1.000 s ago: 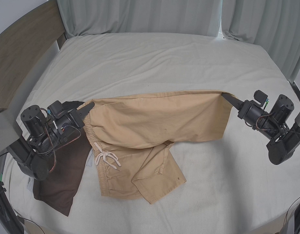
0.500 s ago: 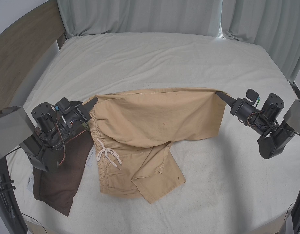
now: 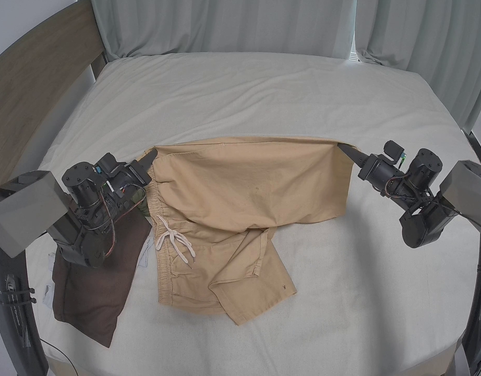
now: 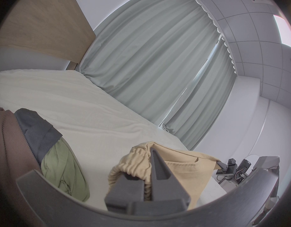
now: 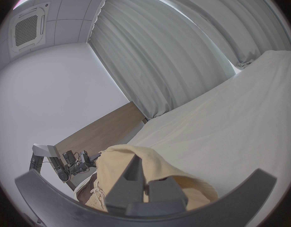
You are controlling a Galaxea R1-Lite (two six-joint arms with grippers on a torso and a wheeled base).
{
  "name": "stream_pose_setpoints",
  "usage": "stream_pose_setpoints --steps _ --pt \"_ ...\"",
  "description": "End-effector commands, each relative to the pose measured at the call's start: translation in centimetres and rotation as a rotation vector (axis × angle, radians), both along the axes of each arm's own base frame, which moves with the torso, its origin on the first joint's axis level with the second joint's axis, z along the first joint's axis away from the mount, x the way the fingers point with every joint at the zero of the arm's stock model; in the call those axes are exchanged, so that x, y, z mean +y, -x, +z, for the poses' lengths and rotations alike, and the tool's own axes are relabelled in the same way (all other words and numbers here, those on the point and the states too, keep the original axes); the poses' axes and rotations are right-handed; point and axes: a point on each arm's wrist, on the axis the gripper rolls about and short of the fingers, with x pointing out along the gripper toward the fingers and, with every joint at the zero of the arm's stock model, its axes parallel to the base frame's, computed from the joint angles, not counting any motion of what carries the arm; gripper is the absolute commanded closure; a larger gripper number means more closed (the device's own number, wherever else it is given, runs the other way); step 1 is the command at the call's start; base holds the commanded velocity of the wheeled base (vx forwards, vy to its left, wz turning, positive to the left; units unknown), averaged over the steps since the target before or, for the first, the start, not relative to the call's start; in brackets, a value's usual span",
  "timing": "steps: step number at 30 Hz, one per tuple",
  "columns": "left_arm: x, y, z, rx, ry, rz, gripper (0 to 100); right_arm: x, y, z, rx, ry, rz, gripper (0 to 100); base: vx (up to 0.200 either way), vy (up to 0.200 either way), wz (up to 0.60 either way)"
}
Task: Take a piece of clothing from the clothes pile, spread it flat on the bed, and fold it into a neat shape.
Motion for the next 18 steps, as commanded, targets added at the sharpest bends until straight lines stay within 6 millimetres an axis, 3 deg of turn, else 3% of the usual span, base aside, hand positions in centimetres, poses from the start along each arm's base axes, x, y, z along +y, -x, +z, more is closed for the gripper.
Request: stream_pose_setpoints --steps 1,8,18 --pt "0.1 -1.0 -1.3 0.016 0.003 0.01 100 0.3 -1.6 -1.2 -0.006 -0.001 0.003 100 0.0 0.0 0.0" --pt "0.3 -1.5 -2.3 0.031 0.006 0.015 100 0.6 -2.9 -2.0 0.0 -0.004 0.007 100 0.0 0.0 0.0" --pt "0.1 -3.8 -2.9 -0.001 0.063 0.045 100 0.8 -4.9 -2.7 -0.011 -0.021 0.011 100 0.0 0.0 0.0"
